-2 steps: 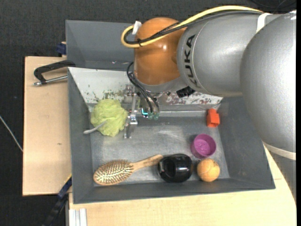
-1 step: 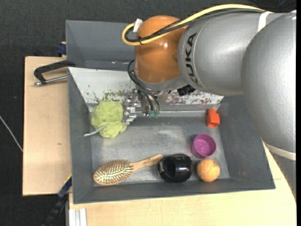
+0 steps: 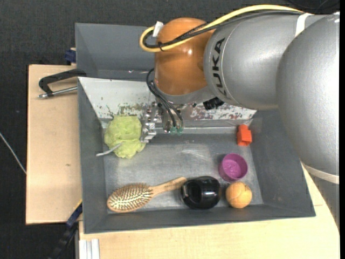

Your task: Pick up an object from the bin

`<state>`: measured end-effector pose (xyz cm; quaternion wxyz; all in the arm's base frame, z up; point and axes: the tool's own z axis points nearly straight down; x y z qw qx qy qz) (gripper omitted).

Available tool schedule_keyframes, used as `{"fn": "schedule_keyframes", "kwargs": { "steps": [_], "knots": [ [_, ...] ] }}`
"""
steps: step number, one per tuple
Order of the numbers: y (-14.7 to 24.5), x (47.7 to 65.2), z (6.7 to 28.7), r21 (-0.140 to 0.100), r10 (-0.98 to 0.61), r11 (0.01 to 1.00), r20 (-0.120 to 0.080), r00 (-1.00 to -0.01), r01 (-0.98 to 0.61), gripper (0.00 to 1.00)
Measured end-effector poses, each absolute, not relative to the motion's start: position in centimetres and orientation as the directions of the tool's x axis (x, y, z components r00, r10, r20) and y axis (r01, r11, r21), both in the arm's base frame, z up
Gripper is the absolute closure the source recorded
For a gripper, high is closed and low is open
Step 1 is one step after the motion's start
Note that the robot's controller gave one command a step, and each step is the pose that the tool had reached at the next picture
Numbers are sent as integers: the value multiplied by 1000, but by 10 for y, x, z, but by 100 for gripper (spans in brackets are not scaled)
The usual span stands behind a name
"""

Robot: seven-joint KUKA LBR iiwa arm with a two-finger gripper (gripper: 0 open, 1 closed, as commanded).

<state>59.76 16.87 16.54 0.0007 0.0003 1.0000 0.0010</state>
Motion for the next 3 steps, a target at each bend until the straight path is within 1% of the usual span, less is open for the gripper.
{"fn": "schedule_keyframes", "kwargs": {
  "steps": [1, 2, 3],
  "knots": [
    [173, 573, 183, 1, -15, 1000, 1, -1000, -15, 100],
    [183, 571, 189, 2, -30, 1000, -4, -1000, -30, 100],
    [203, 552, 227, -1, -33, 999, 4, -999, -33, 100]
  ]
}}
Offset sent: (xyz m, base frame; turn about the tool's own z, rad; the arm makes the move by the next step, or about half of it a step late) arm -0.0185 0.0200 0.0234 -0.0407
